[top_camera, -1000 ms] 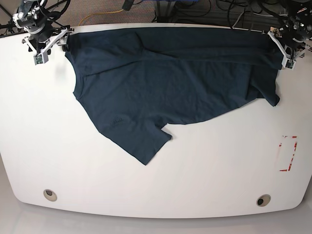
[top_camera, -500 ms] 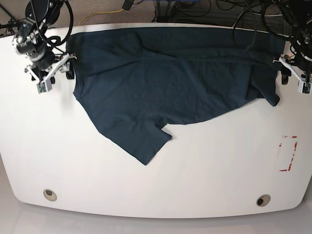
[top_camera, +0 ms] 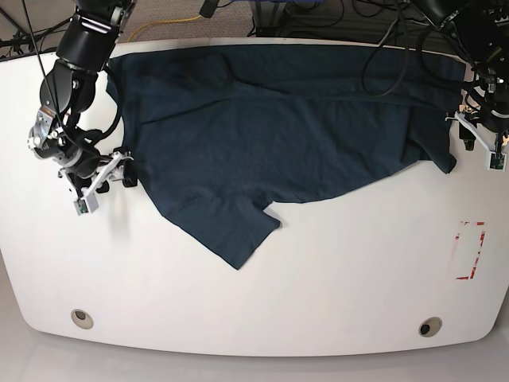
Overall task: Fold the T-shirt properly
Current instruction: 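Release the shirt and move the right gripper to the sleeve edge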
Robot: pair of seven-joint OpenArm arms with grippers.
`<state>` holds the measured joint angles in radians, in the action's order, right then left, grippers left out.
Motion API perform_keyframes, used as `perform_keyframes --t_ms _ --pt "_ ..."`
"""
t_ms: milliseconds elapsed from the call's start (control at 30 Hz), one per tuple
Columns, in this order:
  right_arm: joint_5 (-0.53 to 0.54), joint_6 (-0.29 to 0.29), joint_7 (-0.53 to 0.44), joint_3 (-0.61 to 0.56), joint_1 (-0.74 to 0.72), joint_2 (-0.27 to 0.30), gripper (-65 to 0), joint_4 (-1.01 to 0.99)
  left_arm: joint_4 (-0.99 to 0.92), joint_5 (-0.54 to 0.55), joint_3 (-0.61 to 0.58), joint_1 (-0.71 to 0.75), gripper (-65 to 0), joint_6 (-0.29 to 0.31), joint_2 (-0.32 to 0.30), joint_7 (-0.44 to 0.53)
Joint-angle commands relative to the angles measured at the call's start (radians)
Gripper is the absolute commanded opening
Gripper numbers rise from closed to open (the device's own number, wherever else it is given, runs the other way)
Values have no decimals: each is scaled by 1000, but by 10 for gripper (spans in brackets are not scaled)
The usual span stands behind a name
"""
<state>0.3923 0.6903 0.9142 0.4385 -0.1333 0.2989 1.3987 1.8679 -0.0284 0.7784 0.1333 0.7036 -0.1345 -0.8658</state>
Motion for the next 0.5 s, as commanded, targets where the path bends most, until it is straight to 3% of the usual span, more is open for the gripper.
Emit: perform_keyframes --t_ms 0,333,467 --pt "23 8 -53 -51 -81 29 -235 -72 16 9 0 -10 -318 -5 -15 23" --pt "23 8 -323 -261 -288 50 -235 -491 16 8 5 -4 -318 -5 -14 23" --pt "23 8 -381 -346 -328 47 -235 -572 16 8 5 -4 -318 -5 -14 23"
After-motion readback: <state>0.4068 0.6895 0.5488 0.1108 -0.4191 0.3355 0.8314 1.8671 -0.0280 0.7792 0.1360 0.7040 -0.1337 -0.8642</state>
